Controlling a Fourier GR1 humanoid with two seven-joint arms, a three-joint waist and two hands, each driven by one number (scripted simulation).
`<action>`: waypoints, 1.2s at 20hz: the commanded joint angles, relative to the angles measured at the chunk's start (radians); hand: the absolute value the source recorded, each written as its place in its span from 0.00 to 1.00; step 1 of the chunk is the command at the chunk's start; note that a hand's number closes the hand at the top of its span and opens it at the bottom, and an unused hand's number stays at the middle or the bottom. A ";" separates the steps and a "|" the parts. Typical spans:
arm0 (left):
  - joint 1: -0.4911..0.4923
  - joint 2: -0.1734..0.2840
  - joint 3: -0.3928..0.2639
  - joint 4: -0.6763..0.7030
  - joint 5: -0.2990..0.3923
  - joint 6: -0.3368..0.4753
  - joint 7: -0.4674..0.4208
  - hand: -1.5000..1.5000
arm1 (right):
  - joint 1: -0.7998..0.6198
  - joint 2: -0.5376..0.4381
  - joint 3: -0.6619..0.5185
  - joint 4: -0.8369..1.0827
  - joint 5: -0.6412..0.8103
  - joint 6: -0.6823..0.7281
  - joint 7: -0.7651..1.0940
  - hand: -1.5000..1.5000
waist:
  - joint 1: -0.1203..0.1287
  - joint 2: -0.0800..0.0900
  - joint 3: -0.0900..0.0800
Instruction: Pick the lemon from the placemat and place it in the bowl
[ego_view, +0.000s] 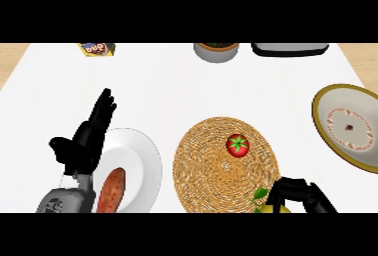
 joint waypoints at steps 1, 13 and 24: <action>-0.011 0.008 0.018 -0.005 0.014 -0.007 0.002 0.50 | 0.159 -0.063 -0.076 -0.244 -0.030 -0.039 -0.069 1.00 | -0.001 -0.001 0.000; -0.003 -0.017 -0.026 -0.014 -0.012 -0.012 0.012 0.50 | 0.062 -0.173 -0.373 -0.706 -0.126 0.022 0.482 1.00 | 0.035 0.007 -0.002; -0.029 0.023 0.045 0.040 0.040 -0.075 -0.027 0.50 | -0.375 -0.310 -0.634 -0.474 -0.386 0.120 0.813 1.00 | 0.035 0.007 0.000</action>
